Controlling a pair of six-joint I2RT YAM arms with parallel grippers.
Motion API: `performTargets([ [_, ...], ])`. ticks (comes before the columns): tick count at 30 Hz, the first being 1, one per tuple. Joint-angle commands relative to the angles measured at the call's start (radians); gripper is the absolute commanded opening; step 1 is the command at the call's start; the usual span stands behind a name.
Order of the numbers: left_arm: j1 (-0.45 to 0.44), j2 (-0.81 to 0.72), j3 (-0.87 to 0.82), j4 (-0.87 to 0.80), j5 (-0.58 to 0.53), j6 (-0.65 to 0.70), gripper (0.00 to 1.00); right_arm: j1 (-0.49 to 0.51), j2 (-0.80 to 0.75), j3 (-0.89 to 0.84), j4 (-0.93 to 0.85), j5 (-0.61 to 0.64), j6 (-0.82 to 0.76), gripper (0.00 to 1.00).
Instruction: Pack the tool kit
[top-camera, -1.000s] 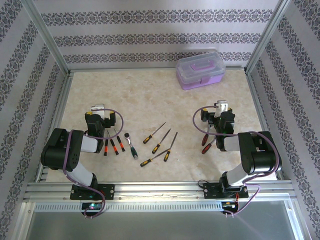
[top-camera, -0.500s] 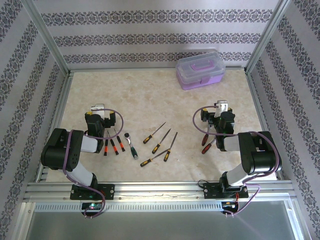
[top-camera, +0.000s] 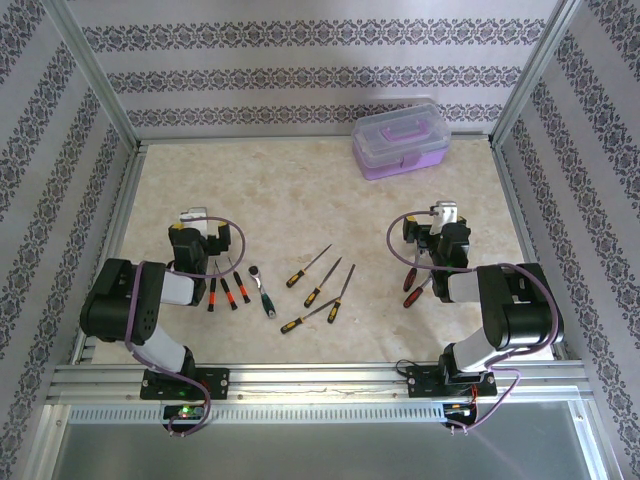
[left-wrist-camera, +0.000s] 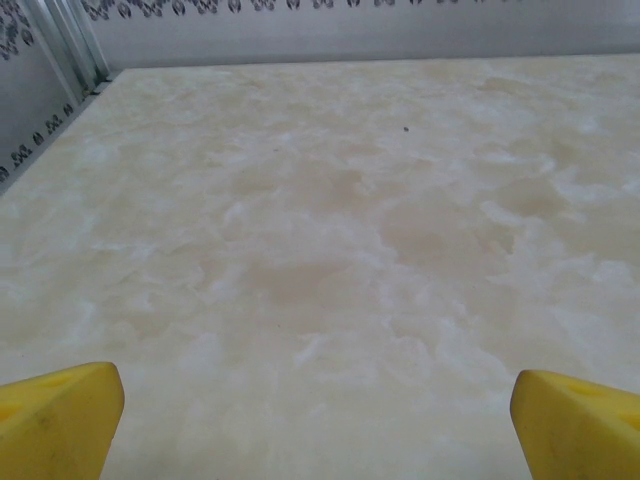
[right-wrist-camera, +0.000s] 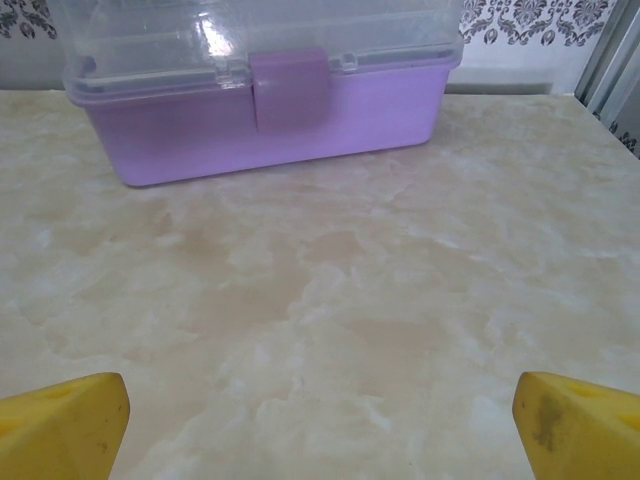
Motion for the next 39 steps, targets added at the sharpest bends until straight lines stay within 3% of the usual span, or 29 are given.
performTargets([
  [1, 0.012, -0.137, 0.025, -0.135, -0.023, -0.021, 0.99, 0.017, -0.078, 0.05, -0.101, 0.049, -0.011, 0.98],
  [4, 0.011, -0.304, 0.097, -0.358, -0.034, -0.041, 0.99, 0.038, -0.138, 0.094, -0.228, 0.089, -0.022, 0.98],
  [6, 0.012, -0.388, 0.167, -0.503, -0.044, -0.119, 0.99, 0.074, -0.184, 0.153, -0.361, 0.19, -0.022, 0.98],
  [9, 0.012, -0.497, 0.293, -0.763, -0.046, -0.357, 0.99, 0.117, -0.254, 0.315, -0.709, 0.348, 0.131, 0.98],
  [10, 0.012, -0.542, 0.338, -0.87, -0.056, -0.5, 0.99, 0.118, -0.268, 0.375, -0.844, 0.359, 0.207, 0.98],
  [12, 0.016, -0.635, 0.391, -1.037, -0.049, -0.698, 0.99, 0.097, -0.287, 0.492, -1.073, 0.283, 0.308, 0.98],
  [14, 0.016, -0.724, 0.335, -0.961, -0.014, -0.732, 0.99, 0.057, -0.301, 0.505, -1.128, 0.239, 0.481, 0.98],
  [16, 0.027, -0.778, 0.251, -0.819, 0.039, -0.814, 0.99, -0.02, -0.327, 0.441, -1.075, 0.03, 0.608, 0.98],
  [17, 0.029, -0.777, 0.264, -0.836, 0.072, -0.823, 0.99, -0.061, -0.334, 0.406, -1.025, -0.074, 0.665, 0.98],
  [20, 0.029, -0.69, 0.405, -0.991, 0.161, -0.749, 0.99, -0.087, -0.335, 0.404, -1.06, -0.129, 0.691, 0.9],
  [23, 0.029, -0.617, 0.469, -1.009, 0.236, -0.729, 0.99, -0.085, -0.352, 0.426, -1.131, -0.129, 0.692, 0.88],
  [29, 0.029, -0.457, 0.594, -1.088, 0.278, -0.816, 1.0, -0.081, -0.388, 0.463, -1.194, -0.061, 0.771, 0.83],
  [37, 0.02, -0.203, 0.783, -1.171, 0.449, -0.876, 0.91, -0.054, -0.235, 0.604, -1.183, -0.077, 0.851, 0.82],
  [39, 0.013, -0.169, 0.811, -1.181, 0.505, -0.85, 0.9, -0.032, -0.189, 0.634, -1.154, -0.046, 0.886, 0.85],
])
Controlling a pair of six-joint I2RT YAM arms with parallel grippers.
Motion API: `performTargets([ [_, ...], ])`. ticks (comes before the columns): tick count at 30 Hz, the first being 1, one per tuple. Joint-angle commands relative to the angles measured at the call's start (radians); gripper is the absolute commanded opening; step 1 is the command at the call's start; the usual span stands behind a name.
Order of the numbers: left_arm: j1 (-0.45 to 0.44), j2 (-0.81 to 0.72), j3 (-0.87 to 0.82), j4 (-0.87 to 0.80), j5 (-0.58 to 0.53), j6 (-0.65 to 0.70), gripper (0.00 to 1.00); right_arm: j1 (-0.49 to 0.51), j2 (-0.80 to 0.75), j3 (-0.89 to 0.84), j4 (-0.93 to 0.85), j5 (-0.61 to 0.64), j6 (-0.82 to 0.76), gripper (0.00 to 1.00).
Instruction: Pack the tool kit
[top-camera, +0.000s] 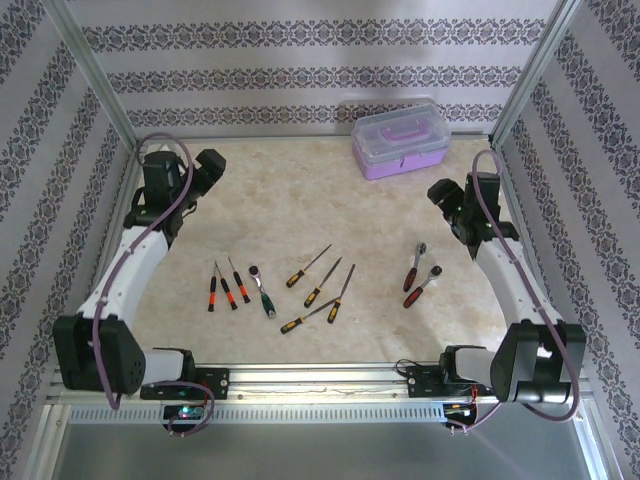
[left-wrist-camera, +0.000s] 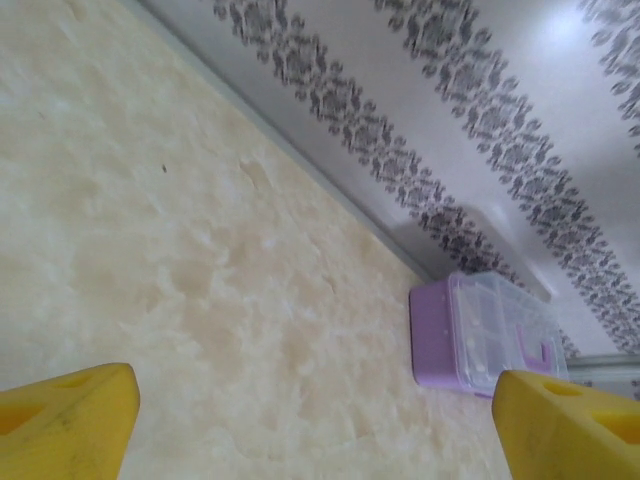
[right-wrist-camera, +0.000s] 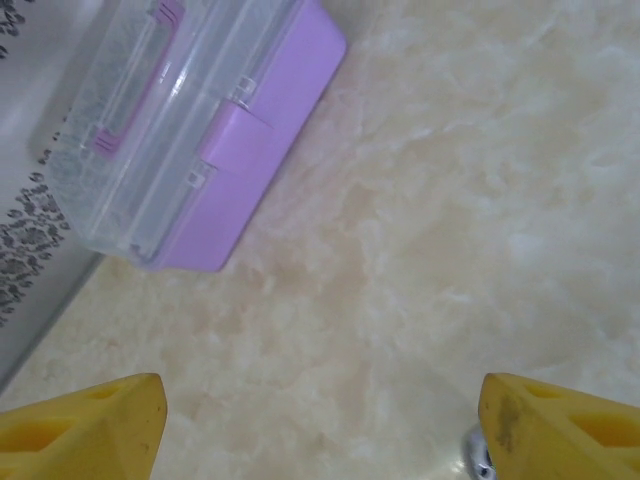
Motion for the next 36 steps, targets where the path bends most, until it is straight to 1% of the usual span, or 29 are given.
performTargets([
  [1, -0.008, 0.033, 0.046, -0.059, 0.12, -0.007, 0.91, 0.031, 0.07, 0.058, 0.044, 0.031, 0.08, 0.87],
  [6, -0.012, 0.061, 0.008, 0.006, 0.196, -0.025, 0.9, 0.062, 0.269, 0.247, 0.061, 0.032, 0.112, 0.95],
  [9, -0.017, 0.071, -0.011, 0.034, 0.238, -0.037, 0.9, 0.07, 0.414, 0.394, 0.026, 0.033, 0.159, 0.95],
  [12, -0.028, 0.068, -0.025, 0.034, 0.225, -0.028, 0.89, 0.07, 0.535, 0.518, -0.016, 0.061, 0.201, 0.98],
  [15, -0.032, 0.062, -0.031, 0.039, 0.23, -0.026, 0.89, 0.059, 0.64, 0.635, -0.038, 0.038, 0.217, 0.98],
  [21, -0.057, 0.047, -0.04, 0.049, 0.217, -0.005, 0.89, 0.034, 0.796, 0.776, -0.036, -0.013, 0.265, 0.98],
  [27, -0.059, 0.07, -0.041, 0.049, 0.214, -0.001, 0.89, 0.022, 0.929, 0.929, -0.068, -0.058, 0.263, 0.98],
  [29, -0.06, 0.078, -0.038, 0.051, 0.224, 0.0, 0.89, 0.018, 0.964, 0.975, -0.084, -0.076, 0.257, 0.98],
  [32, -0.059, 0.085, -0.036, 0.049, 0.219, 0.009, 0.89, 0.015, 0.99, 0.999, -0.088, -0.086, 0.253, 0.97],
  [36, -0.059, 0.092, -0.034, 0.045, 0.217, 0.014, 0.89, 0.018, 1.036, 1.059, -0.138, -0.1, 0.24, 0.93],
])
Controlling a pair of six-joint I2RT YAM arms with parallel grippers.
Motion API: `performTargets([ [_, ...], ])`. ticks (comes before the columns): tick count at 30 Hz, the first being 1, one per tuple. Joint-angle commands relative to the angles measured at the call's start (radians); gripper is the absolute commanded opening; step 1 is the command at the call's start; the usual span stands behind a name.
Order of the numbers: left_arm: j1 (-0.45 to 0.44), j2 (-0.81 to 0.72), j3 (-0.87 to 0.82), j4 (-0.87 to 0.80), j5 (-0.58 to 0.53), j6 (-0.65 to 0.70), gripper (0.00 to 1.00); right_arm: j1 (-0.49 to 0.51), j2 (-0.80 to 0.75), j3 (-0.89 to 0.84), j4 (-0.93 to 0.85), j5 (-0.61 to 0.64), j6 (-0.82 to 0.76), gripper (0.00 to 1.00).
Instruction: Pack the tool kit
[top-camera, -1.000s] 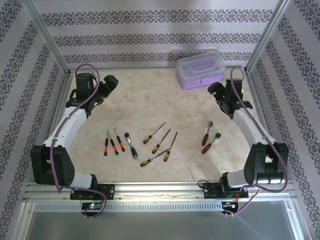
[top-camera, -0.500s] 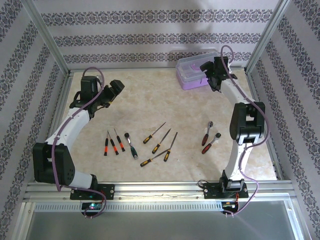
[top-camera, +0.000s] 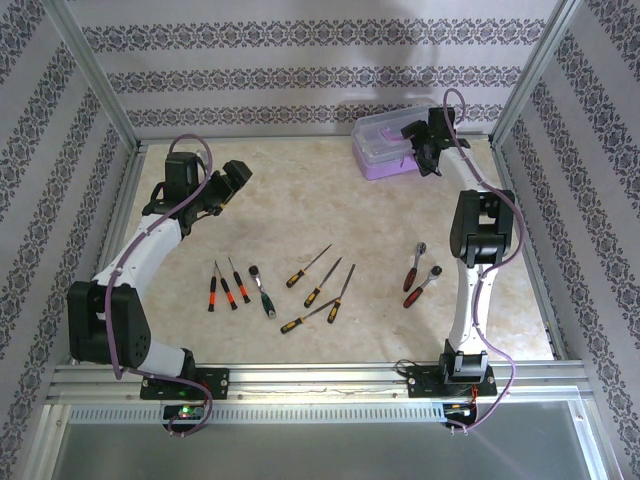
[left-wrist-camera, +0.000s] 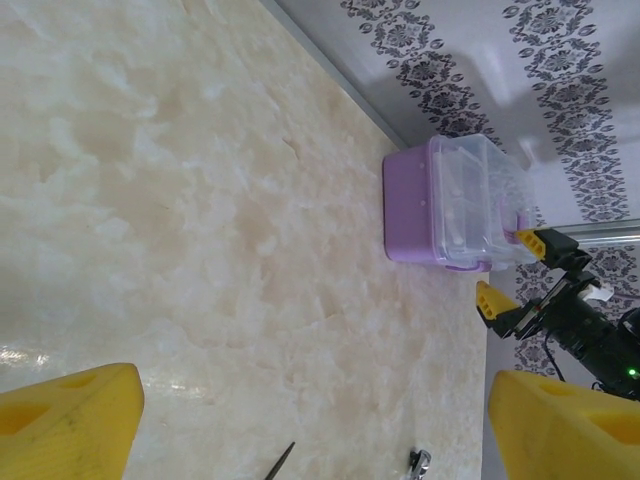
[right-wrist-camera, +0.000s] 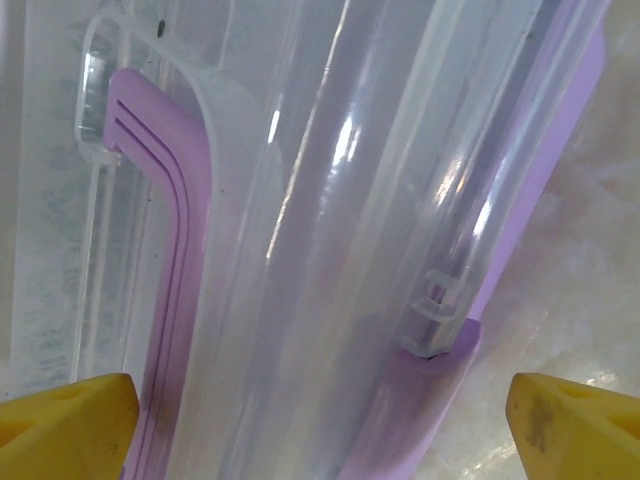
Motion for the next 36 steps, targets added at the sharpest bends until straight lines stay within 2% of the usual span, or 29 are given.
performTargets([
  [1, -0.012, 0.011, -0.003, 0.022, 0.003, 0.03, 0.89, -0.001, 0.052, 0.082, -0.076, -0.042, -0.018, 0.92],
  [10, -0.012, 0.03, 0.013, 0.0, 0.006, 0.046, 0.9, 0.005, 0.053, 0.055, -0.12, -0.065, -0.148, 0.81],
  [18, -0.012, 0.034, 0.034, -0.033, 0.003, 0.075, 0.9, 0.039, 0.0, 0.025, -0.149, -0.12, -0.278, 0.81],
  [23, -0.01, 0.033, 0.028, -0.01, 0.015, 0.082, 0.91, 0.078, -0.072, -0.099, -0.082, -0.169, -0.346, 0.81],
  [29, -0.01, 0.048, 0.03, -0.014, 0.029, 0.08, 0.9, 0.161, -0.124, -0.201, -0.06, -0.263, -0.451, 0.79],
  [36, -0.011, 0.067, 0.04, -0.024, 0.049, 0.086, 0.9, 0.315, -0.165, -0.227, -0.167, -0.302, -0.661, 0.8],
])
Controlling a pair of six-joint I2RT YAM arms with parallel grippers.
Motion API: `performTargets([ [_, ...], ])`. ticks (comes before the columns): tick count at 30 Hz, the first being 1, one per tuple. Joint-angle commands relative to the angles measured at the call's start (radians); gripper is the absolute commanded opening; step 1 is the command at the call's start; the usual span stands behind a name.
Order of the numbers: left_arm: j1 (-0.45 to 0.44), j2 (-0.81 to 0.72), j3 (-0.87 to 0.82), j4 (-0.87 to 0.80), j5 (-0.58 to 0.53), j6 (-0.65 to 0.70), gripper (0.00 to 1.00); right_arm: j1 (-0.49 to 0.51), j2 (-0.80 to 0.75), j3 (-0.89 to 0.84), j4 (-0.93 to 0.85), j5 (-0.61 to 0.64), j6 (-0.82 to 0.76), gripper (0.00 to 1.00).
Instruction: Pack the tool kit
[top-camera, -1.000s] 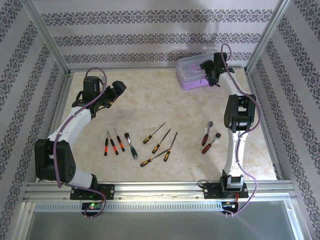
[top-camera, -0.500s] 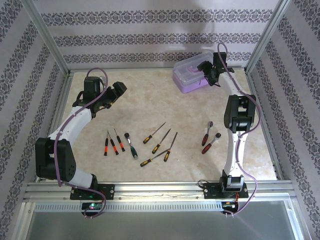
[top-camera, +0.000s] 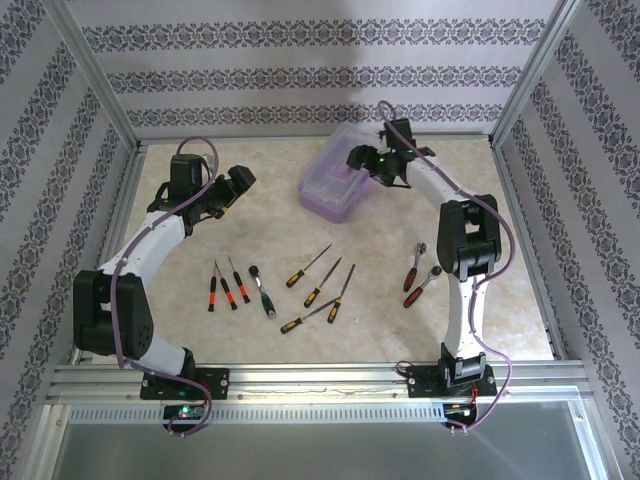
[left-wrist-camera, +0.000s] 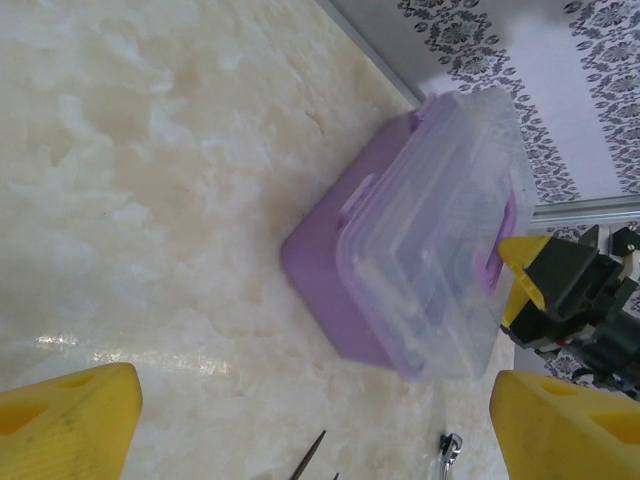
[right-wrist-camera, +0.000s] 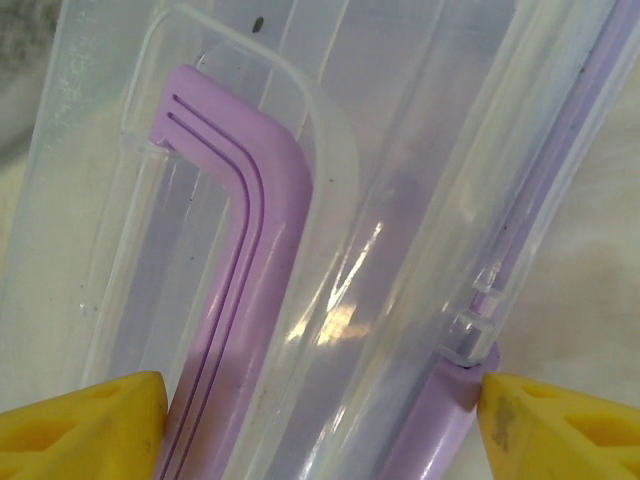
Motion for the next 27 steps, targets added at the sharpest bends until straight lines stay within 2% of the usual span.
performTargets([
  [1, -0.01, 0.009, 0.038, -0.016, 0.023, 0.025, 0.9, 0.086, -0.011, -0.016, -0.148, -0.075, -0.177, 0.8],
  [5, -0.012, 0.017, 0.04, -0.025, 0.016, 0.037, 0.9, 0.153, -0.013, -0.004, -0.205, -0.096, -0.259, 0.81],
  [10, -0.012, 0.032, 0.059, -0.052, 0.011, 0.059, 0.9, 0.197, -0.042, -0.025, -0.191, -0.121, -0.262, 0.81],
  [14, -0.015, 0.044, 0.074, -0.085, -0.004, 0.085, 0.89, 0.206, -0.072, -0.024, -0.169, -0.139, -0.235, 0.82],
  [18, -0.031, 0.067, 0.128, -0.185, -0.041, 0.151, 0.88, 0.189, -0.12, -0.013, -0.142, -0.153, -0.187, 0.83],
  [23, -0.07, 0.087, 0.226, -0.34, -0.152, 0.26, 0.88, 0.149, -0.207, -0.046, -0.095, -0.176, -0.128, 0.82],
  [27, -0.151, 0.118, 0.341, -0.477, -0.299, 0.355, 0.9, 0.101, -0.347, -0.286, 0.129, -0.217, -0.02, 0.83],
])
